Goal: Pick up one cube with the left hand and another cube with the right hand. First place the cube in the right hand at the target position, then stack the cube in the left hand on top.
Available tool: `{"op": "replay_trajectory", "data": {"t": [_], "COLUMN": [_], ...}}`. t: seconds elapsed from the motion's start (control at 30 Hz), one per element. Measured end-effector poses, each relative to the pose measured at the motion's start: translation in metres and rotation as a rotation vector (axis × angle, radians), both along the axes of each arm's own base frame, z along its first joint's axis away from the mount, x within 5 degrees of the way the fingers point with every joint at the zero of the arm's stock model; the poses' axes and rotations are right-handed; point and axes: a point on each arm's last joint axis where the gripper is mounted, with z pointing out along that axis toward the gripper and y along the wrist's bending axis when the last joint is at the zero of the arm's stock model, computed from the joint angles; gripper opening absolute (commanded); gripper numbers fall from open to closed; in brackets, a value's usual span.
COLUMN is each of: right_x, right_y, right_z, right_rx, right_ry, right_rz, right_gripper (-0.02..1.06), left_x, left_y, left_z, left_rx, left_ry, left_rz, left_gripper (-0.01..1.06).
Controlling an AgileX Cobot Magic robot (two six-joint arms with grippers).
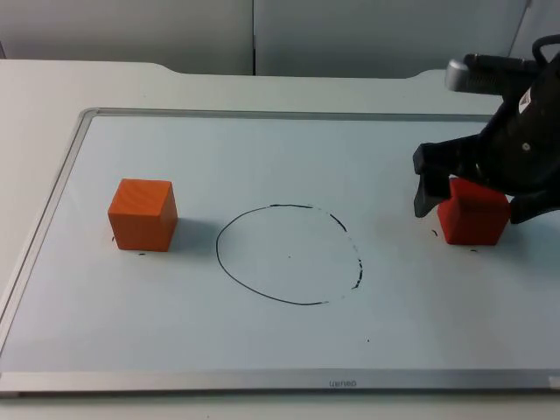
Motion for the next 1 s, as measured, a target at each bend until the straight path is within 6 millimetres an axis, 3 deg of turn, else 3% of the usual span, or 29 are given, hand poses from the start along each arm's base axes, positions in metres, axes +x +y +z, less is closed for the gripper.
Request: {"op": "replay_trajectory", "data": {"t": [0.2,0.33,0.37,0.47,0.5,0.63,0.67,0.7,0.93,1.0], "right_x": [0.001,0.002,0.002,0.002,0.002,0.002,0.002,0.002,0.003,-0.001], "right_y": [-0.002,-0.004,-0.004,-0.004,-0.004,-0.004,-0.004,-0.004,-0.005,-0.006], "right_z": [-0.001,-0.001,-0.001,-0.003,-0.003,-0.003,-0.003,-0.003,0.006,0.025], "right_rx": [-0.027,-0.037,-0.038,-0.034,-0.033,-0.032,-0.034,-0.039,-0.041,-0.052], "right_ry": [-0.01,-0.017,-0.016,-0.011,-0.011,-0.013,-0.016,-0.018,-0.044,-0.065], "right_rz": [-0.023,-0.036,-0.041,-0.056,-0.06,-0.063,-0.06,-0.055,-0.041,-0.012], "right_gripper": [0.9,0.65,0.65,0.49,0.49,0.09,0.09,0.0,0.0,0.0], "left_x": [0.0,0.0,0.0,0.0,0.0,0.0,0.0,0.0,0.0,0.0], "left_y": [0.0,0.0,0.0,0.0,0.0,0.0,0.0,0.0,0.0,0.0], "left_z": [0.0,0.0,0.0,0.0,0.0,0.0,0.0,0.0,0.0,0.0], "left_rx": [0.0,0.0,0.0,0.0,0.0,0.0,0.0,0.0,0.0,-0.002], "left_ry": [0.0,0.0,0.0,0.0,0.0,0.0,0.0,0.0,0.0,0.0], "left_rz": [0.0,0.0,0.0,0.0,0.0,0.0,0.0,0.0,0.0,-0.001], "left_gripper": [1.05,1.05,1.05,1.05,1.05,1.05,1.05,1.05,1.05,1.05]}}
